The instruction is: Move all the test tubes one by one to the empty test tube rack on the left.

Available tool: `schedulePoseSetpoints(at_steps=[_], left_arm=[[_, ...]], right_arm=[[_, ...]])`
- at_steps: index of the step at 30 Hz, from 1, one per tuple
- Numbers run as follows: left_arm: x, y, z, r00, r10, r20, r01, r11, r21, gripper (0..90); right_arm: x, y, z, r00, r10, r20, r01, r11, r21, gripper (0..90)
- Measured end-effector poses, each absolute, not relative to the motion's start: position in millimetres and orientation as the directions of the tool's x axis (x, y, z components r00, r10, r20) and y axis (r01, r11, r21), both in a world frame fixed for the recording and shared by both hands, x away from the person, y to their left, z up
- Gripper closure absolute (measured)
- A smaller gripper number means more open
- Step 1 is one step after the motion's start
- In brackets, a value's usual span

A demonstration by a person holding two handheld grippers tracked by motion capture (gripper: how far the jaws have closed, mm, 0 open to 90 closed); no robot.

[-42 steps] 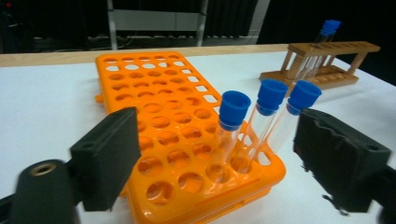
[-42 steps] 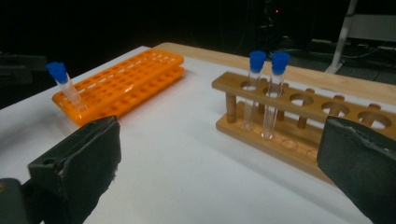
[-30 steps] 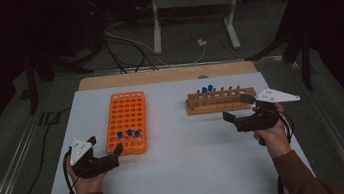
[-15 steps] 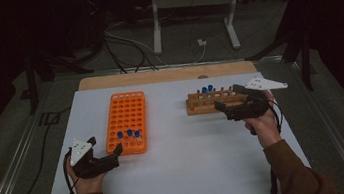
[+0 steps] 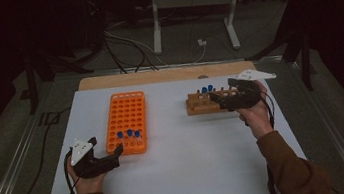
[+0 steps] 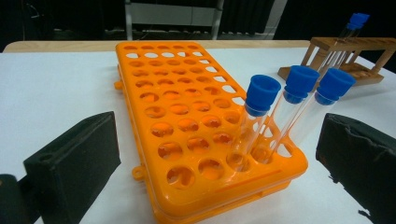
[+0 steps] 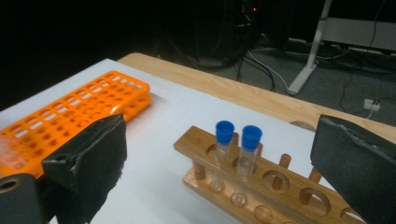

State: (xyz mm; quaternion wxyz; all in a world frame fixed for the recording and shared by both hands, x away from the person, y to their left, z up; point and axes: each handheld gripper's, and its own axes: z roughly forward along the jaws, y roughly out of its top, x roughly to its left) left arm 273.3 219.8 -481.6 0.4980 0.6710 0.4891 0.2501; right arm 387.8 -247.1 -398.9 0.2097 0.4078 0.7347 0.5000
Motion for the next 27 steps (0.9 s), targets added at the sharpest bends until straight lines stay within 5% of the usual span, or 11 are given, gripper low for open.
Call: schedulePoseSetpoints(at_steps=[6, 19, 27], left_arm=[[274, 219, -482, 0.398, 0.905, -0.152, 0.41, -0.027, 0.911, 0.7], [275, 218, -483, 0.403, 0.902, -0.156, 0.415, -0.028, 0.91, 0.7], [274, 219, -483, 0.403, 0.902, -0.157, 0.417, -0.028, 0.908, 0.7]], right_arm=[[401, -246, -411, -0.558, 0.825, 0.091, 0.41, 0.179, 0.894, 11.2], [419, -243, -433, -0.515, 0.855, 0.064, 0.426, 0.191, 0.884, 52.3], [425, -238, -448, -0.501, 0.864, 0.056, 0.445, 0.202, 0.873, 61.7]])
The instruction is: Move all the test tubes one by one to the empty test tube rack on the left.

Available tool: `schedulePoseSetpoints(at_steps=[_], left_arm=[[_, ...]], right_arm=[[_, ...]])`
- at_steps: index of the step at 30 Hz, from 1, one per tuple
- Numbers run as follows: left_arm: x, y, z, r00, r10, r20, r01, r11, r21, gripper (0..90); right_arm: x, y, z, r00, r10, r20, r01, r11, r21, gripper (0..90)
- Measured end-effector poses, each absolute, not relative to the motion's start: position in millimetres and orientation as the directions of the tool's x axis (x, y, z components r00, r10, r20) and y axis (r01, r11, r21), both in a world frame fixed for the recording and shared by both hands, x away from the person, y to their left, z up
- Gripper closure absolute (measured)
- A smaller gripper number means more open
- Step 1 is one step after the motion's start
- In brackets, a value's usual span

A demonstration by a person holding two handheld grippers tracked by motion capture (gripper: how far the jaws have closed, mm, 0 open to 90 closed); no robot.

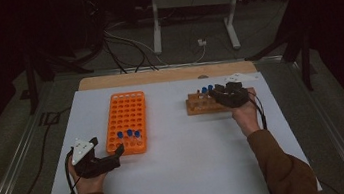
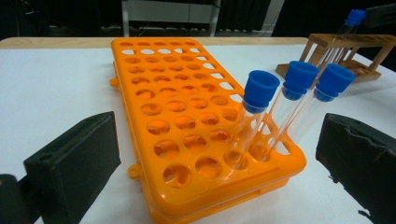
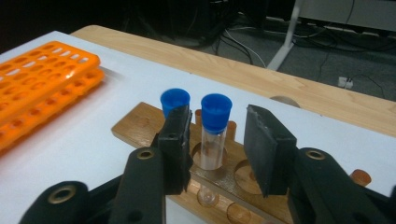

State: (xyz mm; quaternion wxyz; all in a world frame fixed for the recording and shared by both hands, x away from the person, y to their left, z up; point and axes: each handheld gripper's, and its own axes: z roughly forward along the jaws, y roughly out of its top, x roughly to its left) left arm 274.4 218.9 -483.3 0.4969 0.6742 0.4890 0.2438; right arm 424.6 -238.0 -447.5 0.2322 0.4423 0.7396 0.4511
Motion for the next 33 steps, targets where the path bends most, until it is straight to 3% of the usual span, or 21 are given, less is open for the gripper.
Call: schedulePoseSetpoints(at_steps=[22, 33], left_arm=[[274, 220, -484, 0.403, 0.9, -0.164, 0.423, -0.024, 0.906, 0.7], [275, 220, -484, 0.405, 0.9, -0.164, 0.427, -0.027, 0.904, 0.7]], right_arm=[[434, -225, -466, -0.455, 0.889, 0.054, 0.458, 0.182, 0.87, 75.1], [431, -224, -467, -0.452, 0.89, 0.06, 0.456, 0.172, 0.873, 76.4]])
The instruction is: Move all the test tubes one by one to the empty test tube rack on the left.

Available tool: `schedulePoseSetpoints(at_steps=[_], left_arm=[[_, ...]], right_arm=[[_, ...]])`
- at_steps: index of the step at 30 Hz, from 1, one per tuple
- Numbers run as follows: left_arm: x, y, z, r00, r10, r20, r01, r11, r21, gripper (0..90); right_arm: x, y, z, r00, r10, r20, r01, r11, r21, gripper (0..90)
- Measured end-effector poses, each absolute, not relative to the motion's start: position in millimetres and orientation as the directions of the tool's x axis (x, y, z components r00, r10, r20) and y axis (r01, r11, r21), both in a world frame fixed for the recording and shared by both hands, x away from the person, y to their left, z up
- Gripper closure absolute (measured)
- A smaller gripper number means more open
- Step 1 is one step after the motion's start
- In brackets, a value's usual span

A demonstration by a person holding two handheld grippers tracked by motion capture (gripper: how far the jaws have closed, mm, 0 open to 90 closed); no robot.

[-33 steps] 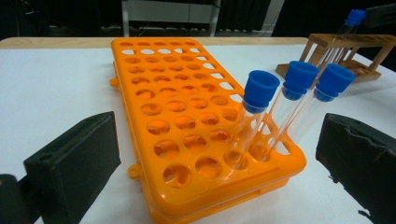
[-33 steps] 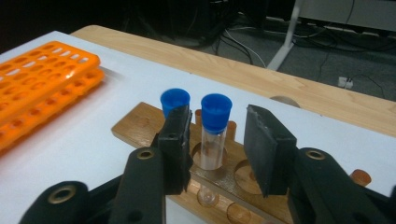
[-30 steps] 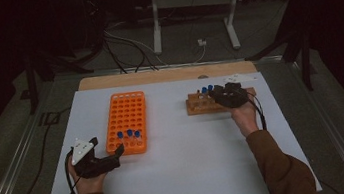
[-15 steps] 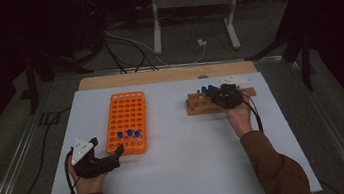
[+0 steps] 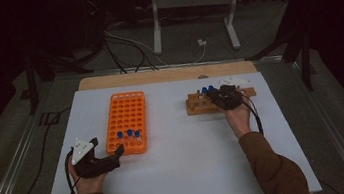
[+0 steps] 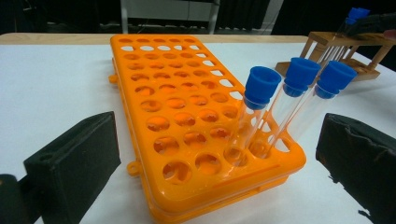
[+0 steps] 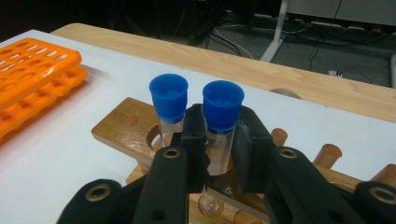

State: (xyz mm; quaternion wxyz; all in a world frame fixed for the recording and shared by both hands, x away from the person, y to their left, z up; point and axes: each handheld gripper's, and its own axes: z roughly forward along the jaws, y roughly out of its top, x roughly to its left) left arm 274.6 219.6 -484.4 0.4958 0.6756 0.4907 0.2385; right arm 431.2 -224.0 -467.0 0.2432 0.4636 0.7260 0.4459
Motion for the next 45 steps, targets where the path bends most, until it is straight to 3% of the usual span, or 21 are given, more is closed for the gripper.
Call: schedulePoseSetpoints(at_steps=[45], left_arm=[[275, 219, -486, 0.405, 0.9, -0.161, 0.432, -0.033, 0.901, 0.7]], right_arm=[[420, -226, -417, -0.476, 0.879, 0.018, 0.376, 0.185, 0.908, 76.5]])
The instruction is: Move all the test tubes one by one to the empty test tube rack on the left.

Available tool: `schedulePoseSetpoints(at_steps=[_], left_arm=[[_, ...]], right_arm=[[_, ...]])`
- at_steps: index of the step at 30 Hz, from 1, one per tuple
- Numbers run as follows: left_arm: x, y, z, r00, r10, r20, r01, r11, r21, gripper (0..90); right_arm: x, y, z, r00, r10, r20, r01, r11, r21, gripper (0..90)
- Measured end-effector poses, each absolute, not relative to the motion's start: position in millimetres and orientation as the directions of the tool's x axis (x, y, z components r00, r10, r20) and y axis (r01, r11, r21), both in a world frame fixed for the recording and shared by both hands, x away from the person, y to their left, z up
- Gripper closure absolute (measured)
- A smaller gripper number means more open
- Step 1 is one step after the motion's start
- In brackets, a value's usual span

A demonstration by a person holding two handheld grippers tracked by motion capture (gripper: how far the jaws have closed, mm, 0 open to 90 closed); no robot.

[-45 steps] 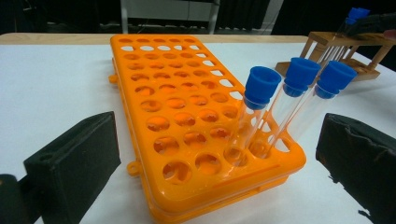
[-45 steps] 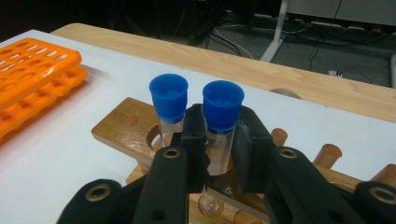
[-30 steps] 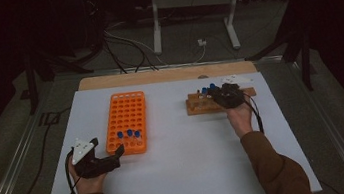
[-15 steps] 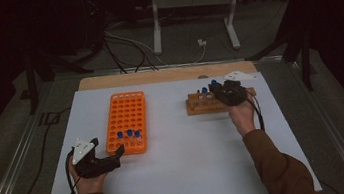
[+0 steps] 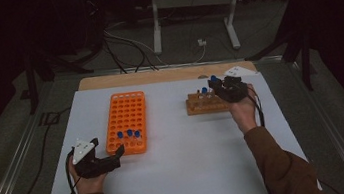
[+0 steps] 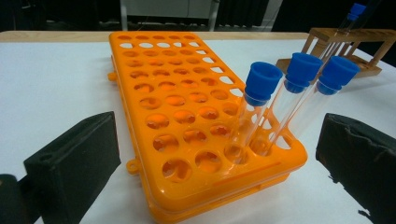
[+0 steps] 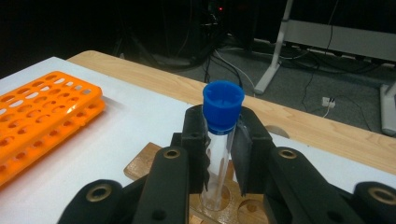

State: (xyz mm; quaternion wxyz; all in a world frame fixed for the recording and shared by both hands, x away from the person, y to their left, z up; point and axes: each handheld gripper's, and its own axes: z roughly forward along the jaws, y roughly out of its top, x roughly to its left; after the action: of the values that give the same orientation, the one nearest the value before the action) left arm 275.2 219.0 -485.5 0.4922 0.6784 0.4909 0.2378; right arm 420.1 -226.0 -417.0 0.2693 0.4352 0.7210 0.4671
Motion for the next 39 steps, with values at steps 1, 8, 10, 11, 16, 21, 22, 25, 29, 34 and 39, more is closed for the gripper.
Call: schedulePoseSetpoints(at_steps=[1, 8, 10, 11, 16, 21, 22, 25, 29, 34, 39], left_arm=[[275, 219, -486, 0.405, 0.9, -0.161, 0.431, -0.033, 0.902, 0.7], [275, 220, -485, 0.404, 0.9, -0.163, 0.431, -0.03, 0.902, 0.7], [275, 219, -485, 0.403, 0.9, -0.163, 0.432, -0.031, 0.901, 0.7], [275, 219, -485, 0.403, 0.901, -0.162, 0.432, -0.031, 0.901, 0.7], [276, 219, -486, 0.398, 0.903, -0.164, 0.434, -0.028, 0.9, 0.7], [276, 220, -485, 0.389, 0.907, -0.164, 0.432, -0.023, 0.901, 0.7], [276, 220, -485, 0.388, 0.907, -0.164, 0.431, -0.022, 0.902, 0.7], [275, 220, -484, 0.385, 0.909, -0.162, 0.425, -0.018, 0.905, 0.7], [274, 220, -483, 0.376, 0.913, -0.158, 0.418, -0.015, 0.908, 0.7], [273, 222, -481, 0.361, 0.919, -0.162, 0.408, 0.001, 0.913, 0.8], [273, 222, -477, 0.356, 0.918, -0.177, 0.393, 0.025, 0.919, 0.7]], right_arm=[[420, -226, -416, -0.475, 0.88, 0.016, 0.373, 0.185, 0.909, 76.5], [417, -230, -410, -0.472, 0.882, 0.012, 0.362, 0.181, 0.914, 76.5], [416, -232, -408, -0.469, 0.883, 0.014, 0.359, 0.176, 0.917, 76.6], [415, -233, -407, -0.469, 0.883, 0.016, 0.356, 0.173, 0.918, 76.5], [412, -236, -400, -0.475, 0.88, 0.025, 0.347, 0.161, 0.924, 76.5], [408, -237, -395, -0.492, 0.87, 0.035, 0.343, 0.157, 0.926, 76.5], [407, -237, -395, -0.497, 0.867, 0.034, 0.343, 0.16, 0.926, 76.5], [404, -236, -394, -0.508, 0.861, 0.031, 0.341, 0.168, 0.925, 76.5], [399, -234, -393, -0.524, 0.851, 0.039, 0.343, 0.169, 0.924, 76.5], [394, -230, -395, -0.551, 0.833, 0.052, 0.353, 0.176, 0.919, 76.4], [389, -227, -396, -0.569, 0.821, 0.057, 0.358, 0.184, 0.915, 76.3]])
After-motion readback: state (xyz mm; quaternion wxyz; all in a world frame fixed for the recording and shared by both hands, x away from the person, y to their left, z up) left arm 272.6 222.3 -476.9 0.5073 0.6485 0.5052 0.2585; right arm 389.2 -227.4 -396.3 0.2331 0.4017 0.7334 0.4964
